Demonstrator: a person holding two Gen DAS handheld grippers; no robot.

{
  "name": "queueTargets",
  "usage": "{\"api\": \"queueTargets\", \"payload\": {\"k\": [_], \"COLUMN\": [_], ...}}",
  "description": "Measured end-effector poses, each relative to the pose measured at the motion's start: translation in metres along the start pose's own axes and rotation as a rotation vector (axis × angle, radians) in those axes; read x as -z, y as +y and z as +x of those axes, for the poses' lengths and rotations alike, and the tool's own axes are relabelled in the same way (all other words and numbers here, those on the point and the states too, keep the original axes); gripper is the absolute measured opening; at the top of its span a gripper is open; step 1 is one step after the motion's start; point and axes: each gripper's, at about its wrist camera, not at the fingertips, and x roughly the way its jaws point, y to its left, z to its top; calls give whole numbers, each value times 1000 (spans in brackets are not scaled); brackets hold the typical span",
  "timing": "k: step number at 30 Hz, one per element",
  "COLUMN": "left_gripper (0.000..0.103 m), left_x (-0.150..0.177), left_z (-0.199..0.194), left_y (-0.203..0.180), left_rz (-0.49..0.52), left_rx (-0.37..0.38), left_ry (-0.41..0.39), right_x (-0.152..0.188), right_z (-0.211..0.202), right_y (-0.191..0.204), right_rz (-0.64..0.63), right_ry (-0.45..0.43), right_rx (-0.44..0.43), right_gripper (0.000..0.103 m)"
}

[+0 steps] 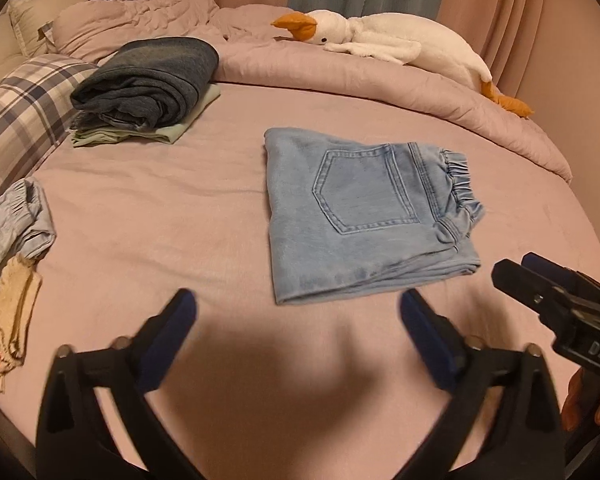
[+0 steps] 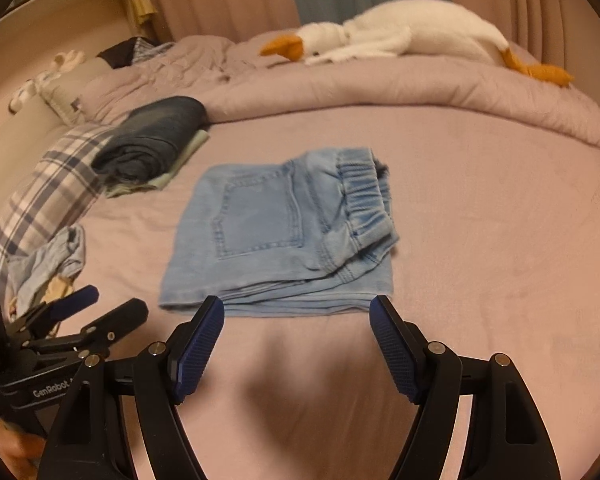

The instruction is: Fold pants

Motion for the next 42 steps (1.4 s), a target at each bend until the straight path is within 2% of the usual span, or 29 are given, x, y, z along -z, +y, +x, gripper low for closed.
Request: {"api": "queueTargets", "payload": {"k": [2,4,7,10,13,16,19,23,30,42], "left_gripper": [102,102,102,102,102,102,102,102,102,102], "left_x": [2,4,8,10,11,10,10,10,7,0], "left_z": [-7,-13,-23,-33,-46,-57,-68,-86,-108,-116], "left_y": [0,1,2,-1,-5,-6,-13,-19,-23,-17], "left_rz": [-3,-18,-33,-17,1,8,39,52,51,33], "left_rx": [-4,-8,0,-27,-68,-73,-115,-94,-118,-149], "left_ry": [6,11,11,8,-5,-7,-13,-51,-95,-109], "right_x": [2,5,8,11,12,13,12,11,8,-1], "right_z": [-7,-15,-24,-32,-42,-53,-61,-73,-93,-100], "right_y": [3,5,9,12,15,22,27,29,35,47], "right_rz": [-1,-1,-11,-14,-19,-43,-59,-51,-80,-113], "right_ry": [-8,-13,-25,-31,-50,-80,-94,-120,-150,-183], "right_rx": [-19,-27,-25,-21,-12,8,16,18,40,26], "right_gripper": [78,84,85,86,103,103,103,103,103,103]}}
